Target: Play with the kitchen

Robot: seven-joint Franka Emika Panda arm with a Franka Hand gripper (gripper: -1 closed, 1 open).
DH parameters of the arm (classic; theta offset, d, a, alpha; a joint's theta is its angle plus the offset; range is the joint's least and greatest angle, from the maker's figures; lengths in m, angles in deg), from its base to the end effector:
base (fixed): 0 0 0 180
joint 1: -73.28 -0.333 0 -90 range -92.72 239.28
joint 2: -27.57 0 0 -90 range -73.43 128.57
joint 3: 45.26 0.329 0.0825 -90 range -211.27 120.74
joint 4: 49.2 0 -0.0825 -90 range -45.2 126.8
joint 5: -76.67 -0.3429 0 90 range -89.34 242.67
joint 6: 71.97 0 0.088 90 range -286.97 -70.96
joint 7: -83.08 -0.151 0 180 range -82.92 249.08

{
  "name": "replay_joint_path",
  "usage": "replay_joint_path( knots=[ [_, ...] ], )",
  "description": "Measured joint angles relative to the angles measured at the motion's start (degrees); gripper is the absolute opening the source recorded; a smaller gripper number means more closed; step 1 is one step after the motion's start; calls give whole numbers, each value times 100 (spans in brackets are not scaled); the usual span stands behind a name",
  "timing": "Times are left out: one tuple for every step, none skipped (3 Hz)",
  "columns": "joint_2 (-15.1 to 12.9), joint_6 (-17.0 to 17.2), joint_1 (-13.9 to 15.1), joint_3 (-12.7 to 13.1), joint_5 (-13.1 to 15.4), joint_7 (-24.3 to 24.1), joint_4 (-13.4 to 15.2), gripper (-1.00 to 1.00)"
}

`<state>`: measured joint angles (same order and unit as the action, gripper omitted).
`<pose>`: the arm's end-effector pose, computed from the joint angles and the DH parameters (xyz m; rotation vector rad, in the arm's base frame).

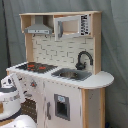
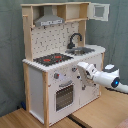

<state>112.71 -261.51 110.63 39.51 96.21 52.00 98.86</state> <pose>0.2827 0.4078 0.3428 1.4761 1.1295 1.4578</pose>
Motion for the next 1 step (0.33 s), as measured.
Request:
replay_joint_path(
  knots=[
    [-1, 385, -180, -1, 2, 422, 26, 100]
  ],
)
